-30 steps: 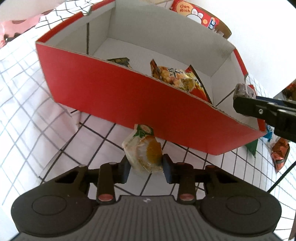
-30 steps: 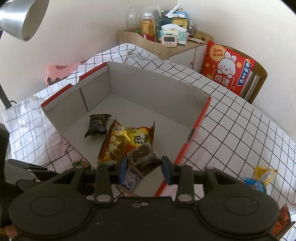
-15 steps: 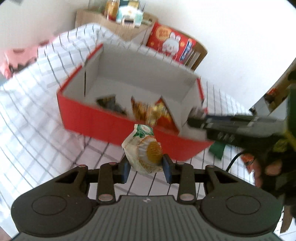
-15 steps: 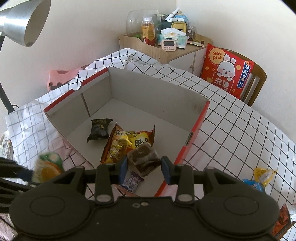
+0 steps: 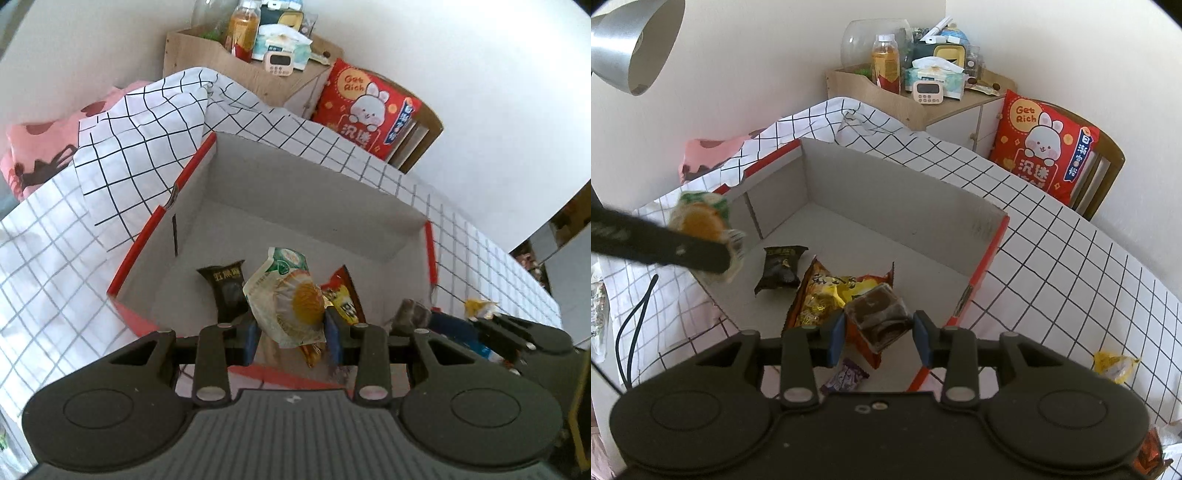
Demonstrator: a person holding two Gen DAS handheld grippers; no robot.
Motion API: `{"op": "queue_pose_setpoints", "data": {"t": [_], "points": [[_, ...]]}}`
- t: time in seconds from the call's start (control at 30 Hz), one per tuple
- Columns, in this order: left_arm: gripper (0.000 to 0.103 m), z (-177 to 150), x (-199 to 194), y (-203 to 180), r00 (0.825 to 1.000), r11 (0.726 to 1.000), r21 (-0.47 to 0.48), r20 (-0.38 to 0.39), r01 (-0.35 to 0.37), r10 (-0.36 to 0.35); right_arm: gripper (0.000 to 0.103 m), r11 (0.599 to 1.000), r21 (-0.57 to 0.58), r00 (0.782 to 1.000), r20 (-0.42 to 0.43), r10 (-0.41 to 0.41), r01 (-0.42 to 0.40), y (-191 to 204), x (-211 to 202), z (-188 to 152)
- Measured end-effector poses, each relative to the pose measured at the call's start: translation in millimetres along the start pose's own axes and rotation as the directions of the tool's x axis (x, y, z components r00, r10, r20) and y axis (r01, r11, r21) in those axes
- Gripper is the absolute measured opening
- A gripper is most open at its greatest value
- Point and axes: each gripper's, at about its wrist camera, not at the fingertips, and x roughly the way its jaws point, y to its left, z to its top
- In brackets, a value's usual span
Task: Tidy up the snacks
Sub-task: 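Open both tools to drop the bun and chocolate into the box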
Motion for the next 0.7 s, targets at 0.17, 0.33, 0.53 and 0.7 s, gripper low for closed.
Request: {"op": "queue_pose_setpoints", "data": {"t": [0.17, 0.33, 0.53, 0.7], "points": [[0.036, 8, 26, -3, 0.997, 0.999, 0.005, -0.07, -0.046, 0.046, 0.037, 1.0, -0.02, 1.0, -0.01, 0.001, -0.001, 6, 6, 0], [0.036, 7, 47, -3, 0.989, 0.996, 0.015, -0.12, -0.089, 0.09, 0.037, 1.0, -0.019, 1.0, -0.028, -0.002, 0.002, 8, 13, -1], [0.038, 0, 52, -6, 0.987, 0.994, 0.041, -0.123, -0.103, 0.108, 0.039, 1.0, -0.008, 0.999, -0.032, -0.007, 0.007, 7, 14, -2], [0.058, -3, 41, -10, 0.992, 0.995, 0.046, -0.089, -0.083, 0.087, 0.046, 1.0, 0.026, 1.0, -0.018, 0.008, -0.007, 3, 7, -5]]}}
